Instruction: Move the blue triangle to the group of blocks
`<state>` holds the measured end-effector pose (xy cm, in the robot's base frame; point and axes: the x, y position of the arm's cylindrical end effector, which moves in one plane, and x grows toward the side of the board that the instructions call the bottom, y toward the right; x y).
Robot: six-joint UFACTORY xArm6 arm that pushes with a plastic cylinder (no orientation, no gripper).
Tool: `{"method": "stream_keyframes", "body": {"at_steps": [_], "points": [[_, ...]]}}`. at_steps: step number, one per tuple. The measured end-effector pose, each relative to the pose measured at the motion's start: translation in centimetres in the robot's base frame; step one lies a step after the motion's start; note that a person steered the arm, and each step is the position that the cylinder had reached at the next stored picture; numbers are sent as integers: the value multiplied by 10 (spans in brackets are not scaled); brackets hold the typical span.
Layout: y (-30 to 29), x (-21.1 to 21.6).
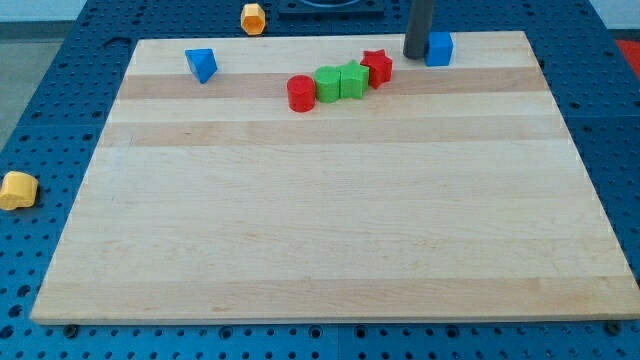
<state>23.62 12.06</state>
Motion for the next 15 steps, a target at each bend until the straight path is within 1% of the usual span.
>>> {"method": "stream_keyframes", "body": {"at_steps": [2, 3, 5, 6, 7, 8, 9, 10, 11, 12, 13, 15], "points": [[46, 0], [45, 5], [35, 101], [-4, 119], [-69, 134], [-147, 155], [-229, 167], [-273, 166], [-294, 170], [-334, 181], [-359, 181], [-371, 181]]}}
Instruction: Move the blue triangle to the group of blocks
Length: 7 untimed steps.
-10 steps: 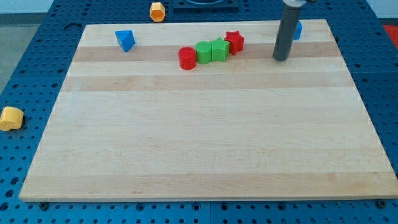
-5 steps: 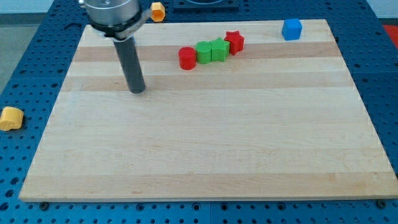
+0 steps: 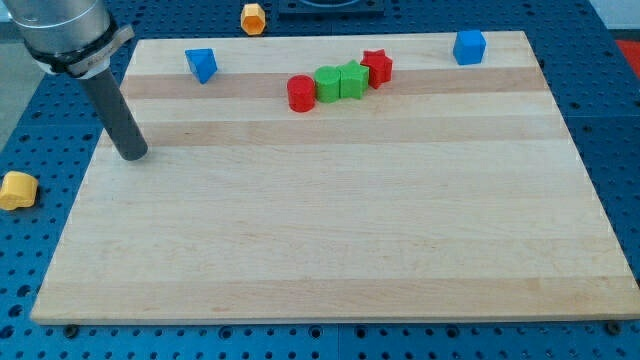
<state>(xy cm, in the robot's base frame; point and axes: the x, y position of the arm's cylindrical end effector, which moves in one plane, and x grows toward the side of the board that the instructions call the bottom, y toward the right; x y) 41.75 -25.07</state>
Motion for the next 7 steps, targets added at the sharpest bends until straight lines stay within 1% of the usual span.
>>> {"method": "stream_keyframes", "body": {"at_steps": [1, 2, 3, 4, 5, 6, 7], "points": [[-8, 0], [-19, -12], [-44, -55], [-54, -57], [-46, -82], [-25, -142], [20, -132]]}}
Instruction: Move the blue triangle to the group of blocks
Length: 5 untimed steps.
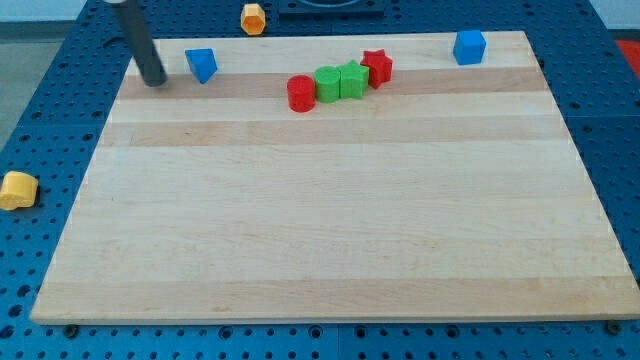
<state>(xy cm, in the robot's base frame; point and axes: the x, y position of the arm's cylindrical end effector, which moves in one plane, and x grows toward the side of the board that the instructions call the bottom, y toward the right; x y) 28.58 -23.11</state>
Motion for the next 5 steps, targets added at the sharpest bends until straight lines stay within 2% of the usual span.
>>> {"method": "stream_keyframes", "body": {"at_steps": [2, 3, 5], "points": [[47, -54], [74, -54], [50, -78]]}}
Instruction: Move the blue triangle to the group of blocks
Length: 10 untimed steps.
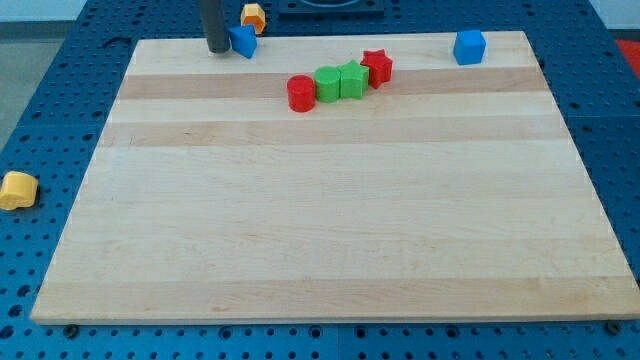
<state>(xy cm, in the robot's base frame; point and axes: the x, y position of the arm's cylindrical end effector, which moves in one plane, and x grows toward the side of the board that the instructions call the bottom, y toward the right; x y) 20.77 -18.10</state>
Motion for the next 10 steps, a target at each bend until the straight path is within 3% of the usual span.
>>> {"method": "stream_keyframes", "body": {"at_steps": [1, 3, 4, 6, 8, 9, 10], "points": [[4, -15], [99, -15], [113, -10], [83, 4], [169, 4], [180, 23], [140, 53]]}}
